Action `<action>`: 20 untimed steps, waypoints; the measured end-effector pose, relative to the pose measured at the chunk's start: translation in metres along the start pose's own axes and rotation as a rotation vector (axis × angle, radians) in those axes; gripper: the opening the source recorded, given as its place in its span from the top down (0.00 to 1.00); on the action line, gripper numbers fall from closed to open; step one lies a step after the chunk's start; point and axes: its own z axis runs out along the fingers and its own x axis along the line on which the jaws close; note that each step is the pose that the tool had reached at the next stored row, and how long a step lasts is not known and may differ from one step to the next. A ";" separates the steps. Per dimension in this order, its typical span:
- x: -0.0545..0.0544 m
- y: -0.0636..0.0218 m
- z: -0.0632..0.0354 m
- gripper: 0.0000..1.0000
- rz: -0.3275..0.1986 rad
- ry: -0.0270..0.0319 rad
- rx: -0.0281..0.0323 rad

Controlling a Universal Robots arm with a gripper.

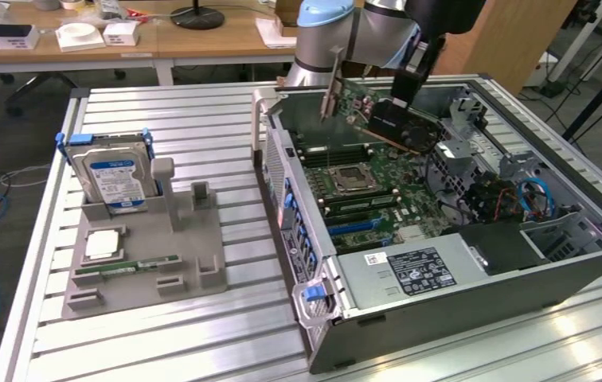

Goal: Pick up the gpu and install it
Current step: 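Insert the gpu into the slot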

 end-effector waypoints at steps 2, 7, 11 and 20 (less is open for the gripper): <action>0.000 0.0000 0.0000 0.74 -0.012 0.0006 0.0000; 0.000 0.0000 0.0001 0.74 -0.045 0.0020 -0.0002; 0.000 0.0000 0.0000 0.74 -0.071 0.0033 -0.0003; 0.000 0.0000 0.0001 0.74 -0.134 0.0060 -0.0005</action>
